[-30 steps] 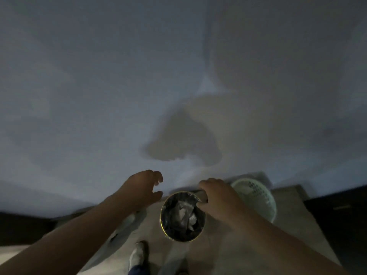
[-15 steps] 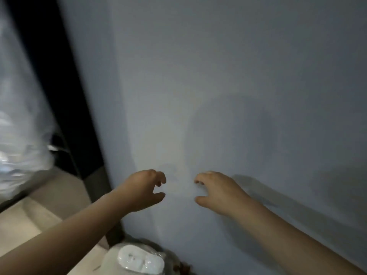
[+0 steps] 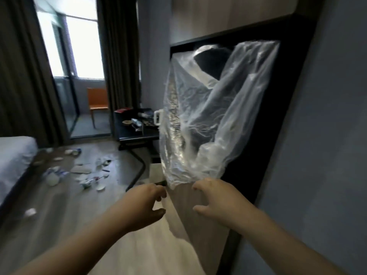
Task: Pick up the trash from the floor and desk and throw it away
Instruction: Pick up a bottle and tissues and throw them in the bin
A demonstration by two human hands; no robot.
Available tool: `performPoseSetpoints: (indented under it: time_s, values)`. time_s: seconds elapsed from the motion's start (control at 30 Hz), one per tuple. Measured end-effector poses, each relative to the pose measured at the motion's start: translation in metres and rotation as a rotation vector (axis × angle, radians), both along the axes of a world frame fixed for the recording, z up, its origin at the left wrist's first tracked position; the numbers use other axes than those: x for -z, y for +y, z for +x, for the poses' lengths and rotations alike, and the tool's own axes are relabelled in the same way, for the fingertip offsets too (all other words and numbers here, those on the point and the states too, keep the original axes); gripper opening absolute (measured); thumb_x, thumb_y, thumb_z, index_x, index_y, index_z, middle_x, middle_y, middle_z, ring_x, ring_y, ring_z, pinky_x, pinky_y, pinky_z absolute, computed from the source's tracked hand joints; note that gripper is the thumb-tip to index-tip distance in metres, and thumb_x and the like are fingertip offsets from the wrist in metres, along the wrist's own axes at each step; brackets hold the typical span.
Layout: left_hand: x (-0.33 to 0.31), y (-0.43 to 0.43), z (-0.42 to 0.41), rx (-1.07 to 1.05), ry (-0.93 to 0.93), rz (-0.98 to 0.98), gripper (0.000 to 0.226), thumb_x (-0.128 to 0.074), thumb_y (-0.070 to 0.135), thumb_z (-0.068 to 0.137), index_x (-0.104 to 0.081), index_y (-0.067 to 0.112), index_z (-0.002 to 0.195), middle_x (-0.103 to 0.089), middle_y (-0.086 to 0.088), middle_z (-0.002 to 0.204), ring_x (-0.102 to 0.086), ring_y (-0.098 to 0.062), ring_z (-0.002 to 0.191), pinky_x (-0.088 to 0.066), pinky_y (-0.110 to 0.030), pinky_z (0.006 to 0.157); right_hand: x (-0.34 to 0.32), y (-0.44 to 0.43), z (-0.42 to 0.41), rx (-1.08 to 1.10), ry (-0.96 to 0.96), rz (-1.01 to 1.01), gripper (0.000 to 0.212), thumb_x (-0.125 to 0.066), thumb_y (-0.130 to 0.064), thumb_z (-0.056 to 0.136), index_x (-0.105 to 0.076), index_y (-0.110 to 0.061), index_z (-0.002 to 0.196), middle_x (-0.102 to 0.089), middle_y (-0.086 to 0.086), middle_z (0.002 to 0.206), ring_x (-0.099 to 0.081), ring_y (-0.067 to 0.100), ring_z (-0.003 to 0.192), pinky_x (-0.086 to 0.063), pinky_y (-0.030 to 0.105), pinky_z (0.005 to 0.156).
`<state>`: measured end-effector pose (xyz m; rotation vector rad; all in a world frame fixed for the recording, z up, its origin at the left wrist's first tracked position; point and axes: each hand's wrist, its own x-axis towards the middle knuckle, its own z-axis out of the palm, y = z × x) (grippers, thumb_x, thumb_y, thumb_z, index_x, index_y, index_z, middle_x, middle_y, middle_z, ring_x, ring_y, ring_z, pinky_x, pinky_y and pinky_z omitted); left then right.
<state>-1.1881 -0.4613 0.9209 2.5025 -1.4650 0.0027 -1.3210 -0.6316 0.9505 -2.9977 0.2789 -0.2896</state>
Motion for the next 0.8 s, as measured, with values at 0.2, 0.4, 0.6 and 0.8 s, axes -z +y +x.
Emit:
performPoseSetpoints:
  time_s: [0.2, 0.4, 0.6, 0.8]
  values:
    - [0.009, 0.086, 0.096, -0.207, 0.05, 0.005, 0.035, -0.058, 0.045, 0.085, -0.054, 0.034, 0.118, -0.058, 0.016, 0.112, -0.055, -0.004, 0.101, -0.047, -0.022, 0.085, 0.012, 0.062, 0.132, -0.178, 0.077, -0.009, 0.042, -0.061, -0.038, 0.082, -0.055, -0.026, 0.121, -0.056, -0.003, 0.118, -0.053, 0.019, 0.112, -0.044, 0.031, 0.085]
    - [0.036, 0.12, 0.175, -0.345, 0.115, 0.034, 0.036, -0.057, 0.045, 0.086, -0.052, 0.033, 0.12, -0.058, 0.016, 0.114, -0.055, -0.003, 0.103, -0.043, -0.02, 0.087, 0.038, 0.074, 0.241, -0.277, 0.147, 0.001, 0.052, -0.061, -0.042, 0.083, -0.048, -0.025, 0.131, -0.053, -0.004, 0.125, -0.051, 0.018, 0.118, -0.045, 0.034, 0.092]
    - [0.042, 0.124, 0.264, -0.509, 0.127, 0.021, 0.037, -0.057, 0.045, 0.086, -0.052, 0.033, 0.12, -0.057, 0.017, 0.114, -0.055, -0.003, 0.103, -0.045, -0.022, 0.089, 0.055, 0.061, 0.355, -0.356, 0.139, 0.066, 0.054, -0.06, -0.041, 0.083, -0.047, -0.027, 0.134, -0.052, -0.005, 0.124, -0.051, 0.017, 0.116, -0.046, 0.032, 0.092]
    - [0.036, 0.12, 0.352, -0.641, 0.116, -0.026, 0.036, -0.058, 0.044, 0.086, -0.053, 0.032, 0.12, -0.057, 0.015, 0.115, -0.054, -0.003, 0.103, -0.045, -0.022, 0.09, 0.047, 0.047, 0.468, -0.408, 0.066, 0.085, 0.05, -0.059, -0.041, 0.084, -0.048, -0.028, 0.132, -0.053, -0.006, 0.12, -0.053, 0.015, 0.113, -0.043, 0.027, 0.084]
